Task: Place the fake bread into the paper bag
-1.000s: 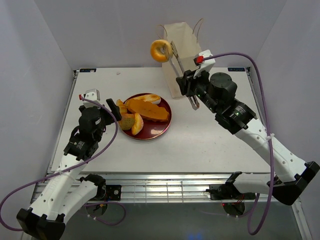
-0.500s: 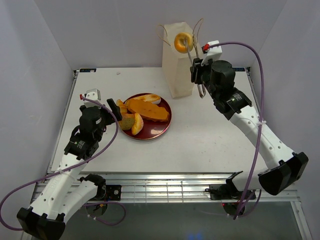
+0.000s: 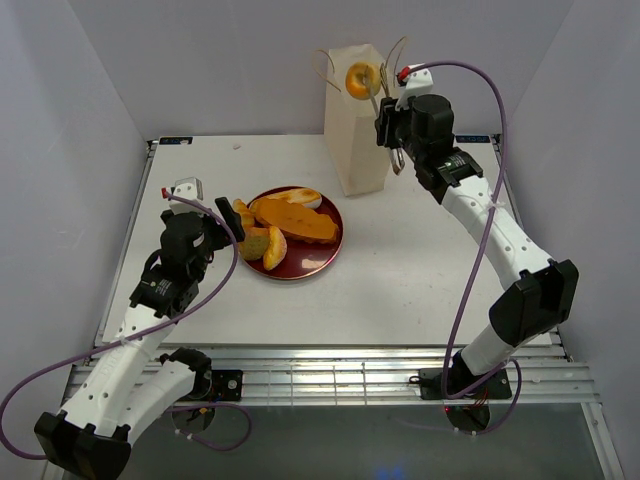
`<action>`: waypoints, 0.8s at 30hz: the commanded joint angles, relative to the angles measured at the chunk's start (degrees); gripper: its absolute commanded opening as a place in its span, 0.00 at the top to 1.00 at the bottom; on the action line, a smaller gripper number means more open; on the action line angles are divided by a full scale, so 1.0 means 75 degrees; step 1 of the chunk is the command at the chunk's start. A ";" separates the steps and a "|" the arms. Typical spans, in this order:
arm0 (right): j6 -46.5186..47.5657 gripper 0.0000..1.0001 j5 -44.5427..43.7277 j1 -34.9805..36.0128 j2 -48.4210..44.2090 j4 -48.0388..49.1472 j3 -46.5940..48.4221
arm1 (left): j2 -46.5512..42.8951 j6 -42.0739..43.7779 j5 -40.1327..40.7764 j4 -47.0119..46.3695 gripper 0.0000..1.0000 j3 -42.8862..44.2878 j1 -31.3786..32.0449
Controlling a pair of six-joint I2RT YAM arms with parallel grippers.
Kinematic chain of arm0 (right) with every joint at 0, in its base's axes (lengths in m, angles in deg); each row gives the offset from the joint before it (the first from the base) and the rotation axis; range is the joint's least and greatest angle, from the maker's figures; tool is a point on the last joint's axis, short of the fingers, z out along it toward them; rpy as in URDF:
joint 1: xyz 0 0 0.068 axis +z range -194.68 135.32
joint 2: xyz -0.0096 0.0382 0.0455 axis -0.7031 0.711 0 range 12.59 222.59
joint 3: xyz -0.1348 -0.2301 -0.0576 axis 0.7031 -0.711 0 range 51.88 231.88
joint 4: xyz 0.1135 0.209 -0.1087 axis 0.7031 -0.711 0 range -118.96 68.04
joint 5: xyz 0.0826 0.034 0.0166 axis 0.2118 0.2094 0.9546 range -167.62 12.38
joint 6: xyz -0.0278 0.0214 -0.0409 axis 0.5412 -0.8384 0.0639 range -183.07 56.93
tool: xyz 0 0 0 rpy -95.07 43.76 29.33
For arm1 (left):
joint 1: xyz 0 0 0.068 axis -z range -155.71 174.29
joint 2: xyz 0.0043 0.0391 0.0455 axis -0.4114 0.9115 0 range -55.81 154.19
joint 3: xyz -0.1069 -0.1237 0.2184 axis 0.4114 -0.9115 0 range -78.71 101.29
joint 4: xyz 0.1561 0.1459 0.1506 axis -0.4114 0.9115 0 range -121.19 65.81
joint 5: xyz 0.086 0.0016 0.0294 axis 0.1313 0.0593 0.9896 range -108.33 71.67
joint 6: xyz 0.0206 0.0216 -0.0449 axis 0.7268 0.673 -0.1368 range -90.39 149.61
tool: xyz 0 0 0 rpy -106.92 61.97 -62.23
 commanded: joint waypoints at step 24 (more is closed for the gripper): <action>-0.0253 0.37 0.1413 -0.0115 -0.1278 0.0353 -0.0263 | 0.0060 0.0072 -0.0163 -0.0087 0.03 0.0002 0.0002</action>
